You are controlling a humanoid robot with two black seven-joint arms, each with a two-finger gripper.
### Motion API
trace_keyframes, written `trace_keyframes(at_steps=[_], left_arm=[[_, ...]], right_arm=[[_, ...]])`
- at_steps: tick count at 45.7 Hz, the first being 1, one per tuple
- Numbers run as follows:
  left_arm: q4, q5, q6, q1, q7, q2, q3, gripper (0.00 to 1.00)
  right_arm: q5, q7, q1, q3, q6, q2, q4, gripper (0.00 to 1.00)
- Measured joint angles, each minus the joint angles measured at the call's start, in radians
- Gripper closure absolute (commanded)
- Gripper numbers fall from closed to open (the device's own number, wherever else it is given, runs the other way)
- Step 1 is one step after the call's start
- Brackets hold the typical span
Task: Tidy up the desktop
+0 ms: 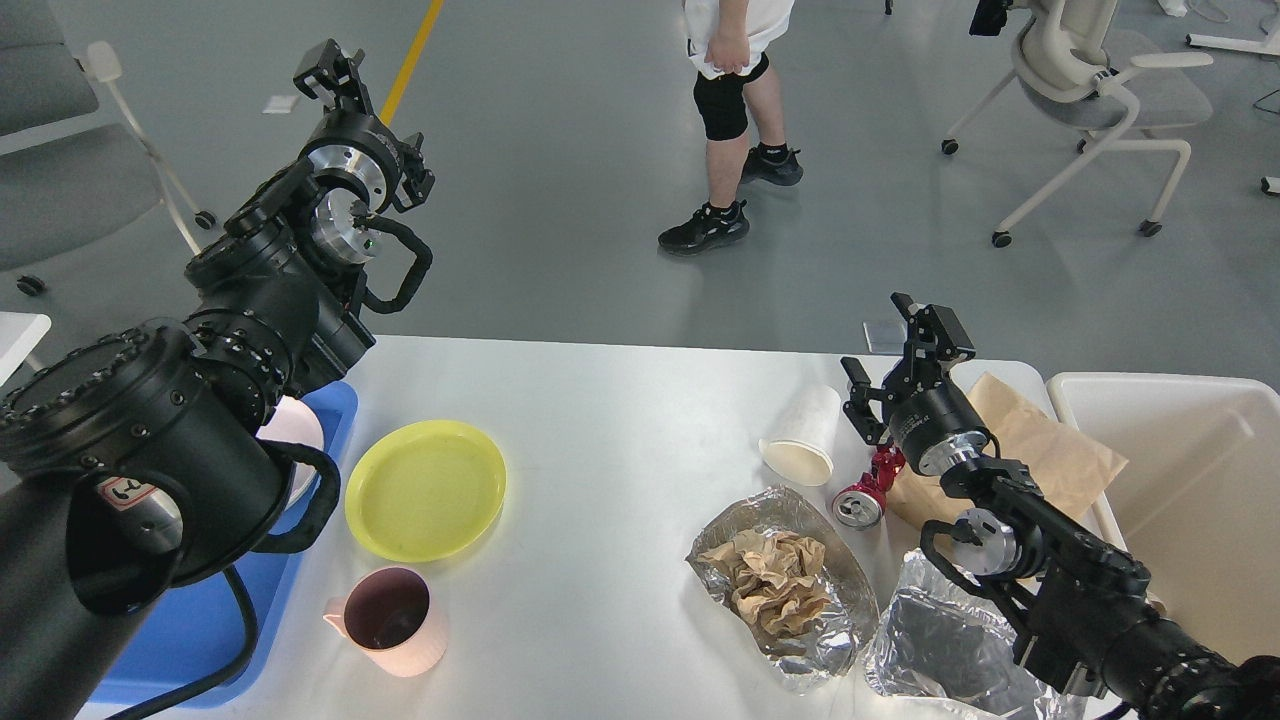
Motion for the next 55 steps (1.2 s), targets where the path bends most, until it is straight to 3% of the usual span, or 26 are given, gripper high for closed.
trace_keyframes(at_steps=[55], left_arm=[[0.002, 0.0, -0.001, -0.012, -0.003, 0.018, 0.024, 0.04]], right_arm=[[0.0, 0.0, 0.0, 0.0, 0.0, 0.0, 0.0, 0.0]])
